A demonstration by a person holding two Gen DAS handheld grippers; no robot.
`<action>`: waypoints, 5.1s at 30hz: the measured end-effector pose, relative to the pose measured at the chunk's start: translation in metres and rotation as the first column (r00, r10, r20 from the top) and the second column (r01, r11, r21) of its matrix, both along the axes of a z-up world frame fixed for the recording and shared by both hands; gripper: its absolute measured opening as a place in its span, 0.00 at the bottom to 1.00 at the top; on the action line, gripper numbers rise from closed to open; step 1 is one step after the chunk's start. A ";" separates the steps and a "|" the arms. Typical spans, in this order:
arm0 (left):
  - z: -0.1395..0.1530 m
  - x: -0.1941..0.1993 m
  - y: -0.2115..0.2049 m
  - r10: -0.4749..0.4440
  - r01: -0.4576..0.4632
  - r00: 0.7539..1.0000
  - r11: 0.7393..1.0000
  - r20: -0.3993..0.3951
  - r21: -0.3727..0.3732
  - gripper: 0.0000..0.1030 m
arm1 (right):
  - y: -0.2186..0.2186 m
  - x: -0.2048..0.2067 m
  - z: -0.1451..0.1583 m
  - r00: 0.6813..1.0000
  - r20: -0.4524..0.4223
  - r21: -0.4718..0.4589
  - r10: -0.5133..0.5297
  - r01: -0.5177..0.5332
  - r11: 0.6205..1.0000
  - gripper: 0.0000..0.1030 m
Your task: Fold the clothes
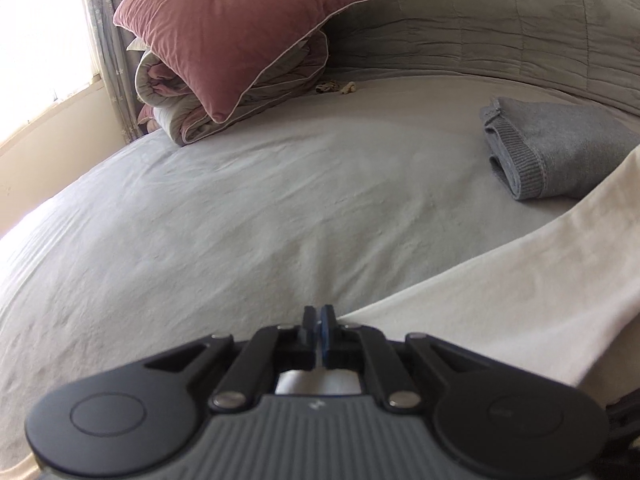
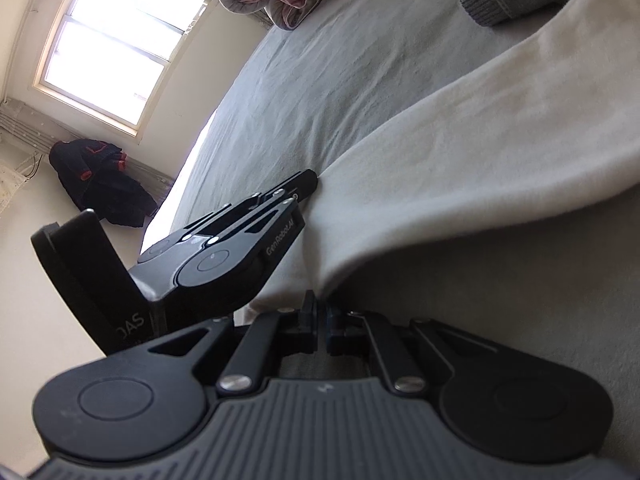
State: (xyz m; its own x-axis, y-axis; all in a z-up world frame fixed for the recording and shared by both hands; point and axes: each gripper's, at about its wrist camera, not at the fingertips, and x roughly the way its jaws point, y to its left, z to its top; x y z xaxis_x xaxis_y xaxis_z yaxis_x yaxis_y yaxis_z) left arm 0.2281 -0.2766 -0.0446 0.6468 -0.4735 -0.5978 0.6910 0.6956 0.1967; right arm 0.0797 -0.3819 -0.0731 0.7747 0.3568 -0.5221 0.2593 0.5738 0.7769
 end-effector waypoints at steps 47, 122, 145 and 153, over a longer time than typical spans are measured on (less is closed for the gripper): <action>0.055 -0.088 0.141 0.253 -0.345 0.882 0.921 -0.397 -0.179 0.58 | -0.058 -0.081 0.077 0.805 0.110 -0.097 -0.583 0.593 0.800 0.09; 0.001 -0.094 0.359 0.139 -0.746 0.586 0.477 -0.798 -0.465 0.50 | 0.279 -0.063 0.023 0.681 -0.002 -0.937 0.732 -0.256 0.236 0.10; 0.066 -0.152 0.378 0.456 -0.614 0.789 0.587 -0.411 -0.527 0.06 | 0.193 0.020 0.007 0.895 -0.023 -1.000 0.445 -0.022 -0.006 0.47; 0.039 -0.159 0.397 0.497 -0.654 0.755 0.610 -0.427 -0.448 0.06 | 0.176 0.037 -0.004 0.901 -0.060 -0.997 0.429 -0.032 -0.073 0.47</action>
